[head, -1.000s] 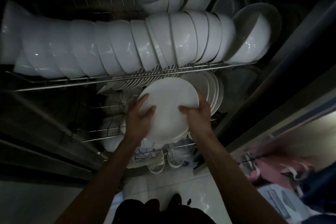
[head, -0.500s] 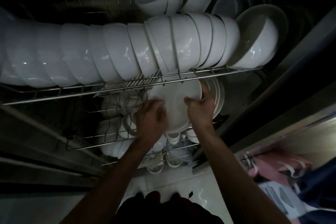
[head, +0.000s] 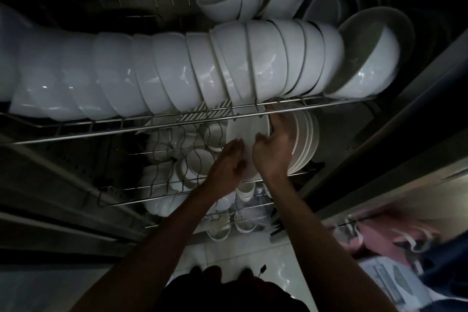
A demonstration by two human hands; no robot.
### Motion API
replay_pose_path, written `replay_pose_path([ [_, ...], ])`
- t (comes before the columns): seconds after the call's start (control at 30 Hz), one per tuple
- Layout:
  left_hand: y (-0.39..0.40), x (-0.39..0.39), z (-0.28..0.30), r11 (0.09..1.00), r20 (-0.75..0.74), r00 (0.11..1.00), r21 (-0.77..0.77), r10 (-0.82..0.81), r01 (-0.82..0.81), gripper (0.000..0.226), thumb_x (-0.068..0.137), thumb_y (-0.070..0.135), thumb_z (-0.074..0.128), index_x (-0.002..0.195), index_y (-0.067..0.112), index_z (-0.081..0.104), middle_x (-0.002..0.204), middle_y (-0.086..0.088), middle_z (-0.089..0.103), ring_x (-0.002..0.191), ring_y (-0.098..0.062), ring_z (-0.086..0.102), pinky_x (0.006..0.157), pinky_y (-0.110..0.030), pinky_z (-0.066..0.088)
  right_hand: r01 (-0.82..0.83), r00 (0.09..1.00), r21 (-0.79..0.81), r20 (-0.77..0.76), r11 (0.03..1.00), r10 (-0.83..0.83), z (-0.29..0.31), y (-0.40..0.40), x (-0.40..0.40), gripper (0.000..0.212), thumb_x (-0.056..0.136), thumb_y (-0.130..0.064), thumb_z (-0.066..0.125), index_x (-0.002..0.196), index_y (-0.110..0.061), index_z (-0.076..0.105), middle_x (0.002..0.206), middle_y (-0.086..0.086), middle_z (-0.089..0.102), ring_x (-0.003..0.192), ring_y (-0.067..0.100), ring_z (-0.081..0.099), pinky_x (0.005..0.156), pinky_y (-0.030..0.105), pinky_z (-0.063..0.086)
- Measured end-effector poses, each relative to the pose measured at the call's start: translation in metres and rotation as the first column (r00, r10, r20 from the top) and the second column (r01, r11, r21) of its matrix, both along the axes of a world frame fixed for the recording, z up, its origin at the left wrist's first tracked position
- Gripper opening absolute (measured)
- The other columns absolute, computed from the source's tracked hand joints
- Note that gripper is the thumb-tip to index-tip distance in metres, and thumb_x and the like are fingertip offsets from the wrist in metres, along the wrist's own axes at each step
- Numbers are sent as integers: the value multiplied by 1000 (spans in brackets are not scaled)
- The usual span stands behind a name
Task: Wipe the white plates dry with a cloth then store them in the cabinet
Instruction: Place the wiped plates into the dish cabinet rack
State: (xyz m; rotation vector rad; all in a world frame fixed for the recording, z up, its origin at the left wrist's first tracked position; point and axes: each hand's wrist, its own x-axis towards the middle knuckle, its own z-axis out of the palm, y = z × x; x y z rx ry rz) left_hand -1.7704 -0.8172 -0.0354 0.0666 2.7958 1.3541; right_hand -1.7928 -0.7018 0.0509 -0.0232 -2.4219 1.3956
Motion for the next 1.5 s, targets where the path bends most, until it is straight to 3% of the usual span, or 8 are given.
replay_pose_path([
  [0.2, -5, 4, -6, 996, -26, 996, 19, 85, -85, 60, 91, 25, 50, 146, 2, 49, 150, -18, 46, 139, -30, 46, 114, -45, 39, -33, 999, -2, 11, 999, 33, -6, -1, 3, 73, 75, 7, 61, 140, -24, 53, 144, -3, 50, 130, 12, 46, 93, -6, 19],
  [0.33, -11, 2, -20, 991, -17, 994, 85, 107, -105, 56, 93, 30, 54, 143, 6, 52, 147, -13, 49, 135, -26, 50, 111, -44, 44, -68, 998, 86, 24, 994, 66, -9, -4, 2, 73, 77, 6, 60, 144, -22, 49, 147, 0, 47, 131, 18, 46, 99, 14, 31],
  [0.53, -12, 10, -6, 984, -26, 989, 114, 144, -140, 43, 98, 5, 58, 140, 4, 53, 147, -9, 47, 132, 0, 46, 110, -18, 36, -157, 986, 128, 70, 979, 149, -8, -7, 9, 79, 80, 5, 56, 152, -23, 36, 156, 4, 30, 133, 27, 42, 104, 29, 38],
  [0.7, -22, 11, -17, 988, -10, 989, -35, 149, -149, 56, 93, 26, 56, 144, 5, 51, 147, -15, 49, 132, -29, 52, 111, -45, 45, -200, 978, 197, 90, 960, 186, -7, -10, 14, 80, 81, 1, 57, 153, -23, 32, 161, 7, 21, 132, 36, 44, 102, 35, 43],
  [0.83, -23, 14, -12, 978, -23, 988, -141, 152, -153, 61, 90, 24, 57, 146, 4, 48, 148, -15, 49, 133, -30, 52, 111, -37, 44, -215, 975, 234, 107, 948, 194, -8, -8, 12, 80, 82, -5, 60, 154, -22, 30, 159, 10, 21, 134, 37, 36, 106, 40, 40],
  [1.13, -22, 15, -10, 954, 63, 959, 101, 276, -281, 61, 85, 29, 58, 141, 6, 55, 145, -9, 52, 129, -19, 52, 108, -27, 40, -167, 986, 337, 65, 926, 154, -16, 1, 8, 83, 79, -15, 65, 154, -26, 32, 157, 14, 22, 132, 38, 32, 110, 38, 27],
  [1.23, -19, 14, -9, 949, 59, 957, 131, 283, -288, 51, 93, 14, 63, 142, 7, 54, 145, -8, 52, 128, -13, 50, 105, -21, 37, -162, 987, 351, 61, 922, 150, -18, 4, 7, 78, 84, -24, 66, 154, -28, 33, 159, 16, 20, 136, 39, 30, 111, 38, 23],
  [1.5, -14, 15, -1, 907, 92, 933, 219, 348, -360, 60, 77, 31, 59, 132, 8, 63, 133, -11, 62, 122, -24, 59, 108, -40, 46, -212, 975, 326, 12, 921, 220, -21, 14, 5, 70, 92, -33, 60, 155, -28, 30, 163, 14, 13, 145, 35, 19, 116, 36, 15],
])
